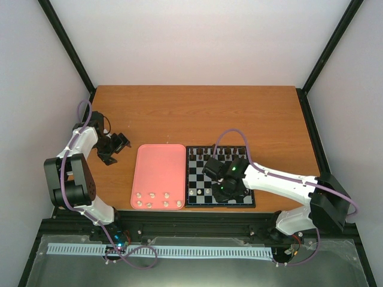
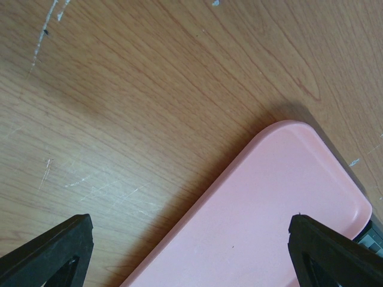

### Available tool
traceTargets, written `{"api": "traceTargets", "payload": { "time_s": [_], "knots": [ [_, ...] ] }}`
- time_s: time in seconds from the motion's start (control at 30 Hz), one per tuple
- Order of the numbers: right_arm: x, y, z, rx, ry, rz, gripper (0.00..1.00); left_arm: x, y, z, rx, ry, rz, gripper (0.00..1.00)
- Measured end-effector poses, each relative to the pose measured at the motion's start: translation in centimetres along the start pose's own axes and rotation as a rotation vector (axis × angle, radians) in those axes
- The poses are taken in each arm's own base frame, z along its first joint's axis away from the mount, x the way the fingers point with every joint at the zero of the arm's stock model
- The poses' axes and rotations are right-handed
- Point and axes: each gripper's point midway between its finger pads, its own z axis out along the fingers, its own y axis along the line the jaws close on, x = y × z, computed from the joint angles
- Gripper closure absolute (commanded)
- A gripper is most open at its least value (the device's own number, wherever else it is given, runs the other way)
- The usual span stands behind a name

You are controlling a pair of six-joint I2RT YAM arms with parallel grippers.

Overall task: Set up the chess pieces on the board
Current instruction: Place the chess piece on the chessboard.

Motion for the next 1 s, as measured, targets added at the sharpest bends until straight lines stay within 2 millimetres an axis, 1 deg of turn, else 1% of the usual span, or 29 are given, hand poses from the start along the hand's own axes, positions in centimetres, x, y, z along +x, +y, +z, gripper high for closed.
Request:
{"api": "traceTargets", "payload": {
  "time_s": [0.23, 0.3, 0.47, 1.0],
  "knots": [
    [-0.1, -0.4, 0.3, 0.007, 0.008, 0.010, 0.97, 0.0, 0.0, 0.0, -0.001, 0.000, 0.000, 0.00],
    [0.2, -0.9, 0.9, 0.017, 0.018, 0.020, 0.97, 0.0, 0.0, 0.0, -0.003, -0.001, 0.000, 0.00],
    [0.2, -1.2, 1.2, 0.020, 0.021, 0.029, 0.97, 0.0, 0.1, 0.0, -0.004, -0.001, 0.000, 0.00],
    [-0.5, -1.3, 1.7, 0.019, 0.017, 0.030, 0.97, -0.1, 0.3, 0.5, -0.014, 0.011, -0.005, 0.00]
  ]
}}
